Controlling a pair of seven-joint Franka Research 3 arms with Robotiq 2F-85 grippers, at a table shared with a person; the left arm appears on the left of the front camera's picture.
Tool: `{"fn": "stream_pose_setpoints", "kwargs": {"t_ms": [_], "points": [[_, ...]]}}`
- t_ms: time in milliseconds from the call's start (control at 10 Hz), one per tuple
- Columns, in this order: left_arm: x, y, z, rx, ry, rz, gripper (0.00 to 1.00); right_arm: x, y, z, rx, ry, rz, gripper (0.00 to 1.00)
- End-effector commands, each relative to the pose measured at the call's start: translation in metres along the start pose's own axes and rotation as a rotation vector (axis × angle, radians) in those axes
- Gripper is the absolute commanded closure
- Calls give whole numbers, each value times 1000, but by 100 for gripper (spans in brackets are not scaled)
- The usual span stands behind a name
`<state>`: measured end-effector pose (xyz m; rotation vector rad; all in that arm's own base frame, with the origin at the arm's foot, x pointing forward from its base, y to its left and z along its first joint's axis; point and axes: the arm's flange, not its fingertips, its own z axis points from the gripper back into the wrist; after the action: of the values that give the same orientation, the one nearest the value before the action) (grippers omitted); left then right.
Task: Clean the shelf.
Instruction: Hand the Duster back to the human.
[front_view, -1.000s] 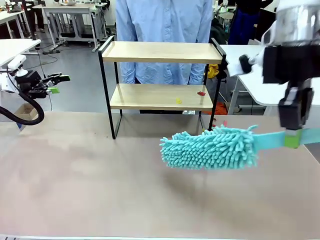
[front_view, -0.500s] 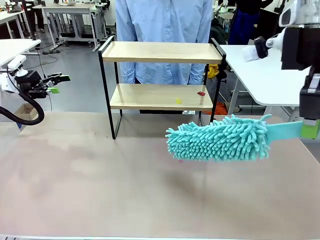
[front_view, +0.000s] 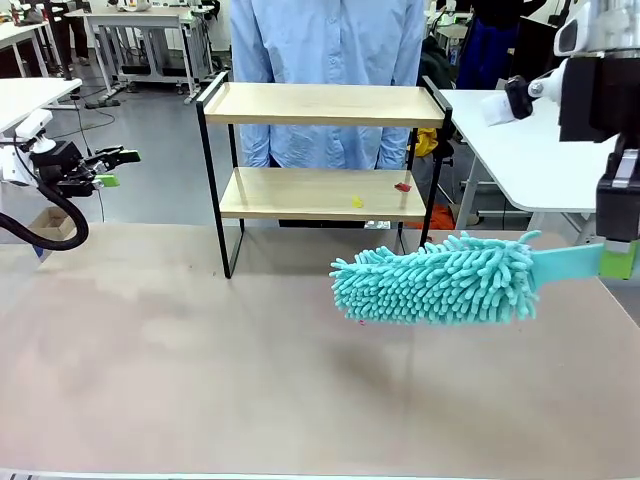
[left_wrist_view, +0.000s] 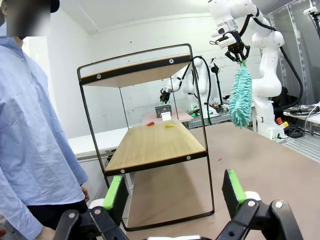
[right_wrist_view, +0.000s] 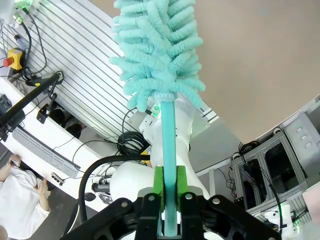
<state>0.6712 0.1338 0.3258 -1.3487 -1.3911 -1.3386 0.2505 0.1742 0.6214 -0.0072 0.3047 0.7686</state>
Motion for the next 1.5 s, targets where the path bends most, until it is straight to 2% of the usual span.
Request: {"fn": "stream_pose_setpoints", "kwargs": {"t_ms": [0, 400, 600, 800, 900, 1000, 1200, 1300, 1400], "points": [[2, -1, 0, -8, 9, -15, 0, 0, 2, 0, 11, -2, -6, 87], [0, 0, 0, 0, 0, 0, 0, 0, 0, 0, 0, 0, 0, 87], [54, -43, 5, -79, 30, -58, 0, -2, -42, 28, -149, -38, 32, 87], [106, -83, -12, -93, 91, -47, 0, 7, -81, 37, -162, -138, 100, 87], [126, -104, -27, -99, 134, -47, 0, 8, -96, 35, -126, -208, 283, 87], [142, -127, -46, -50, 207, 11, 0, 13, -117, 34, -76, -289, 454, 87], [157, -168, -76, 49, 272, 113, 0, 35, -146, 30, -63, -403, 626, 87], [163, -192, -90, 114, 298, 124, 0, 50, -148, 25, -107, -354, 697, 87], [171, -214, -104, 169, 314, 142, 0, 66, -147, 21, -85, -347, 769, 87]]}}
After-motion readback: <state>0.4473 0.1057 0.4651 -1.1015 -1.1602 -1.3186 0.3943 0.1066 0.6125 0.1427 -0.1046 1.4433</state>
